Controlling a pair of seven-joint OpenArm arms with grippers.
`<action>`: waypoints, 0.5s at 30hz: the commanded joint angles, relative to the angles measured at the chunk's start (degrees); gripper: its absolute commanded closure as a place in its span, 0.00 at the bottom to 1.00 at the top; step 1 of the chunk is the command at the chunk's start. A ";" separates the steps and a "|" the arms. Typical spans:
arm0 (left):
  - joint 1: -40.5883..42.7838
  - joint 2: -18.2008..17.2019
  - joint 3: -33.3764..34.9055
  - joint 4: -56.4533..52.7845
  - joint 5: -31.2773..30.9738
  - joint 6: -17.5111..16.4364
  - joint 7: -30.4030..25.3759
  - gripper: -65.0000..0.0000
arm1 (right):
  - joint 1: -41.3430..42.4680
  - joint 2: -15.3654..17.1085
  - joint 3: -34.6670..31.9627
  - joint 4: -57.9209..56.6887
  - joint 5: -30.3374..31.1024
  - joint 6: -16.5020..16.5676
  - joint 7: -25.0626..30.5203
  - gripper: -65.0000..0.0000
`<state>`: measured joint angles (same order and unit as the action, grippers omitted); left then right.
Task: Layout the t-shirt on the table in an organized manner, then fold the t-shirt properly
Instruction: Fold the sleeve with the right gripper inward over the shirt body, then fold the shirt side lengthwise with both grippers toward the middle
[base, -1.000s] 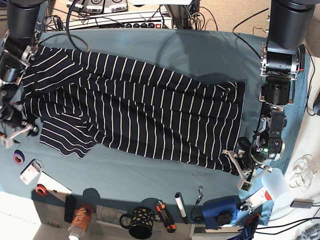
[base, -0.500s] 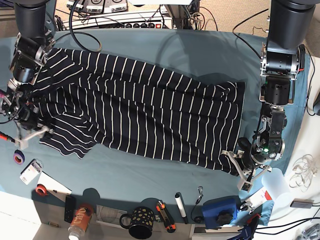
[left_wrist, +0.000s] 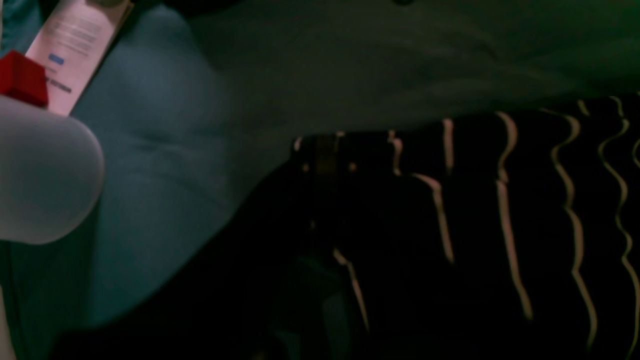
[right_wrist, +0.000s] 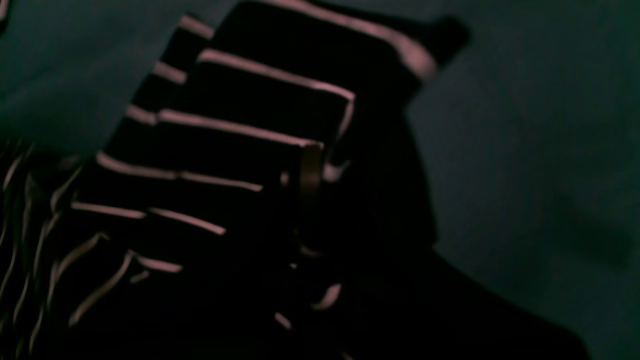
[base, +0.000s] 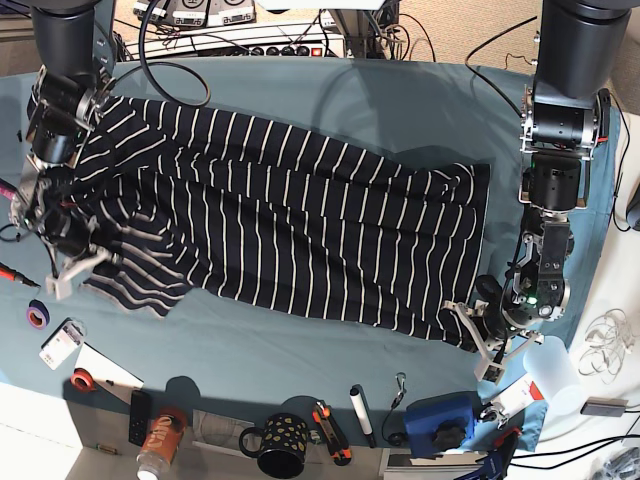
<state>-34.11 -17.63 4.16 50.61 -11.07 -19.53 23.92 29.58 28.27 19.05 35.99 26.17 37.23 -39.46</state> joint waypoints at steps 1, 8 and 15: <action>-2.40 -0.48 -0.22 0.98 -0.50 0.72 -1.99 1.00 | 3.58 1.95 0.13 1.07 0.20 0.44 4.68 1.00; -4.85 -0.46 -0.22 0.98 -0.70 4.09 -2.49 1.00 | 12.98 1.88 0.13 1.07 -6.29 -1.53 8.41 1.00; -6.91 -0.48 -0.22 0.98 -4.57 2.95 -0.94 1.00 | 14.51 1.90 0.13 1.07 -6.27 -2.36 8.57 1.00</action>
<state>-38.79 -17.50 4.19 50.61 -15.22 -16.95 24.21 41.93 28.91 19.05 36.25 18.87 34.57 -32.75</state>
